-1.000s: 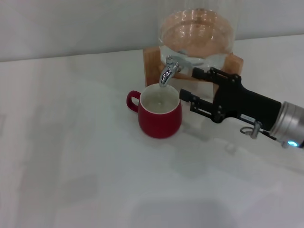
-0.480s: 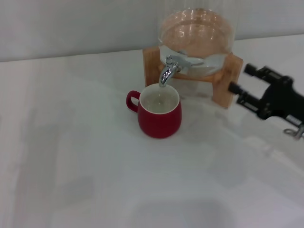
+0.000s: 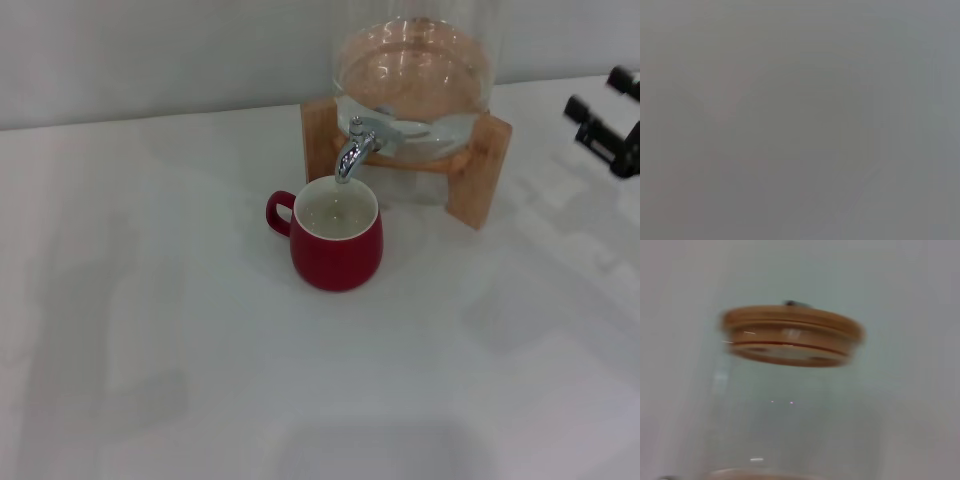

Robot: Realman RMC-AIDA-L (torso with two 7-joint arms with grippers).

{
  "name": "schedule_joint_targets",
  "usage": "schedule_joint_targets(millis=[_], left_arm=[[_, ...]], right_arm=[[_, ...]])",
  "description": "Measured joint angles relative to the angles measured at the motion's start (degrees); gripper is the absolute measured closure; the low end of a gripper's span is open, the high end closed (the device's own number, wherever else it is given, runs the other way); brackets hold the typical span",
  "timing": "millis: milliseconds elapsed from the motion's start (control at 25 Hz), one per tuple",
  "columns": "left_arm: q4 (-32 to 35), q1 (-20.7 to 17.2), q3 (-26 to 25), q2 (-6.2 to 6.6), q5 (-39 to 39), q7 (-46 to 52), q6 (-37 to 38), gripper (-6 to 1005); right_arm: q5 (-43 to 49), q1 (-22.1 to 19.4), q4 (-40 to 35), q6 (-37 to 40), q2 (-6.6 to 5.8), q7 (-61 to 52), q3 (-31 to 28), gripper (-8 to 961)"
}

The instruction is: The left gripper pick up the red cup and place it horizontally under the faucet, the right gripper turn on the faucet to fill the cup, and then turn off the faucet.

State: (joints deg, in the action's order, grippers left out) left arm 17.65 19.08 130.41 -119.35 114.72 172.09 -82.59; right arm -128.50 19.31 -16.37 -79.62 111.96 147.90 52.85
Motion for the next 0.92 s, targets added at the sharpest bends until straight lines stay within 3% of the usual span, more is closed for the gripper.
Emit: schedule_joint_targets(millis=[200, 400, 920], left_arm=[[-0.6, 0.1, 0.0, 0.03, -2.2, 0.3, 0.3, 111], [-0.8, 0.3, 0.0, 0.00, -3.2, 0.3, 0.5, 112], [-0.9, 1.8, 0.0, -0.05, -5.0, 0.4, 1.6, 112]], right_arm=[[-0.2, 2.2, 0.0, 6.4, 1.72, 6.0, -11.0, 296], [-0.3, 4.6, 0.4, 9.8, 3.14, 11.2, -17.8, 296], [-1.0, 6.5, 0.7, 13.1, 3.21, 13.8, -20.1, 296]])
